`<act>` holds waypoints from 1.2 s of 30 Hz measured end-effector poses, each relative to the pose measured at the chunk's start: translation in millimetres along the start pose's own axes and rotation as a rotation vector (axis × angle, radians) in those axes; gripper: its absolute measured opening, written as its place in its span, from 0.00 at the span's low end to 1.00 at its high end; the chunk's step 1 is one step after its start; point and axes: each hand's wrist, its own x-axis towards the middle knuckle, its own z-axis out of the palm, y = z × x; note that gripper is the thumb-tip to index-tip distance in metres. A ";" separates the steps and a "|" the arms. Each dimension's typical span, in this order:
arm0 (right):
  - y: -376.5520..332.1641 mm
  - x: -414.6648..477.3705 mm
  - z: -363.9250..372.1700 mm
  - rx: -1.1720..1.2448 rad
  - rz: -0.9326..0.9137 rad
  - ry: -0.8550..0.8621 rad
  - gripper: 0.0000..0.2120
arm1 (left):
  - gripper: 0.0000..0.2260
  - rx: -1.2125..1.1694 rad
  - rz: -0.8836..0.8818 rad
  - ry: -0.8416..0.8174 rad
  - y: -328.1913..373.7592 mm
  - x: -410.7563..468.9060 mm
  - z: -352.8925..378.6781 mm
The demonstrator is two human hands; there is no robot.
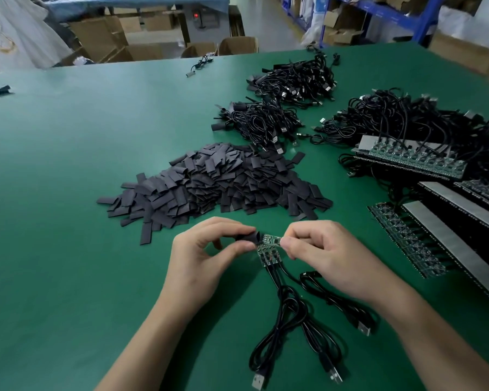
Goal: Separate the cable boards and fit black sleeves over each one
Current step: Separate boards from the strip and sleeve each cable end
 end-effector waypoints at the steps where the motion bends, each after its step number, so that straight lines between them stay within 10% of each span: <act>1: 0.5 -0.2 0.0 0.003 0.002 -0.009 0.16 | 0.06 0.001 0.005 -0.013 0.0 0.1 -0.9; 36: 5.9 0.4 8.2 -0.052 0.062 -0.047 0.16 | 0.08 0.273 0.141 -0.121 -2.1 -2.8 -7.5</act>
